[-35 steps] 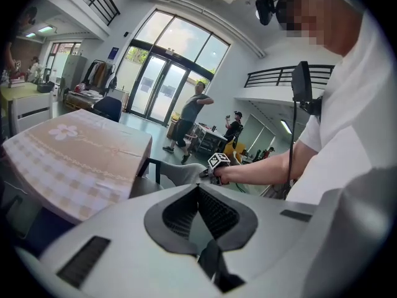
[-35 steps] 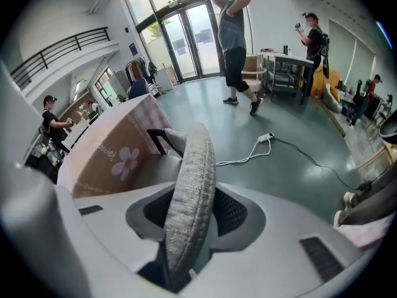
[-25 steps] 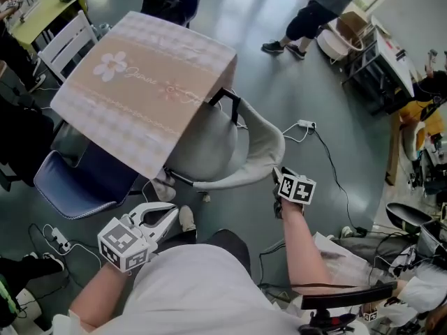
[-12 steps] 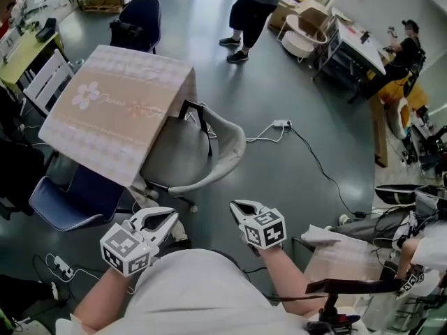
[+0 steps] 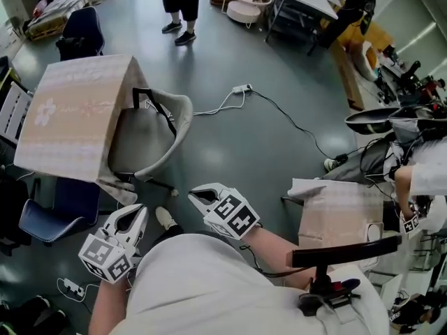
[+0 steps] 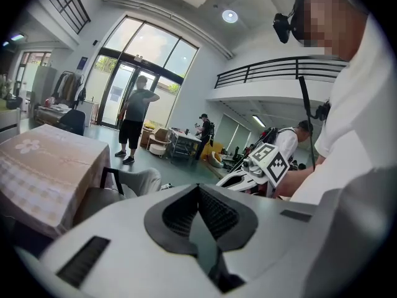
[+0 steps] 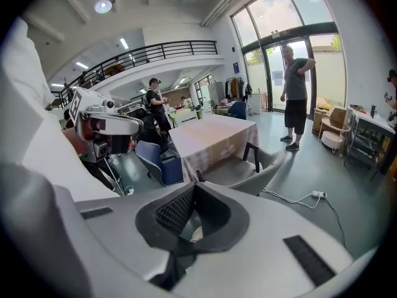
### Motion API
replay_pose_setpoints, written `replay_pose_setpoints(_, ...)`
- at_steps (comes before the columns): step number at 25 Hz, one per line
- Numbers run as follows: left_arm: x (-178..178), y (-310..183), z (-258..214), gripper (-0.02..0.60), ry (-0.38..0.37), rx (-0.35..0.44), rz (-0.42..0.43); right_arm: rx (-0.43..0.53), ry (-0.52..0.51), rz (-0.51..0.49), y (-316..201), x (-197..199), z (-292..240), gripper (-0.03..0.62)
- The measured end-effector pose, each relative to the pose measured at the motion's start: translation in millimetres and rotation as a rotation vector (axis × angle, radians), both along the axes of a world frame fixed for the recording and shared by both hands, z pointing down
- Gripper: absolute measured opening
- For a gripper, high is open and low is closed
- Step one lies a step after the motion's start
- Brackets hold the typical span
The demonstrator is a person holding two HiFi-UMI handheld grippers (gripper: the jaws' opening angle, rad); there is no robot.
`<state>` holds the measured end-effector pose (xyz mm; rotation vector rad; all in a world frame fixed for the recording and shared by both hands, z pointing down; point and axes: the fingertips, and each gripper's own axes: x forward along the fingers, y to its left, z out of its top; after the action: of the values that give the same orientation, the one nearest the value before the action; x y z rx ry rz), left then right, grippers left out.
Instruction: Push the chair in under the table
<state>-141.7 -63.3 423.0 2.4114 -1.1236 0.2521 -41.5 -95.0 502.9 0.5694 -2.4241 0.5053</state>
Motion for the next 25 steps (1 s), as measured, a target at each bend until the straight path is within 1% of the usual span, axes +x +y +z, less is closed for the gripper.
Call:
replay_pose_setpoints(3, 6, 19, 1, 0.011, 0.008, -0.012, -0.019, 0.019, -0.011, -0.023, 20, 3, -9, 0.014)
replay_pose_setpoints(6, 14, 37, 6, 0.011, 0.015, -0.026, -0.014, 0.029, -0.015, -0.038, 41, 8, -11, 0.014)
replay_pose_setpoints(13, 30, 71, 18, 0.011, 0.014, -0.055, 0.014, 0.018, -0.038, -0.063, 85, 9, -8, 0.014)
replay_pose_setpoints(16, 34, 78, 22, 0.011, 0.012, -0.063, 0.023, 0.008, -0.047, -0.064, 95, 12, -11, 0.014)
replay_pose_setpoints(20, 38, 84, 20, 0.011, 0.015, -0.060, 0.017, 0.025, -0.049, -0.071, 102, 13, -14, 0.014)
replay_pose_setpoints(25, 44, 87, 20, 0.011, 0.015, -0.058, 0.023, 0.023, -0.057, -0.077, 106, 15, -18, 0.014)
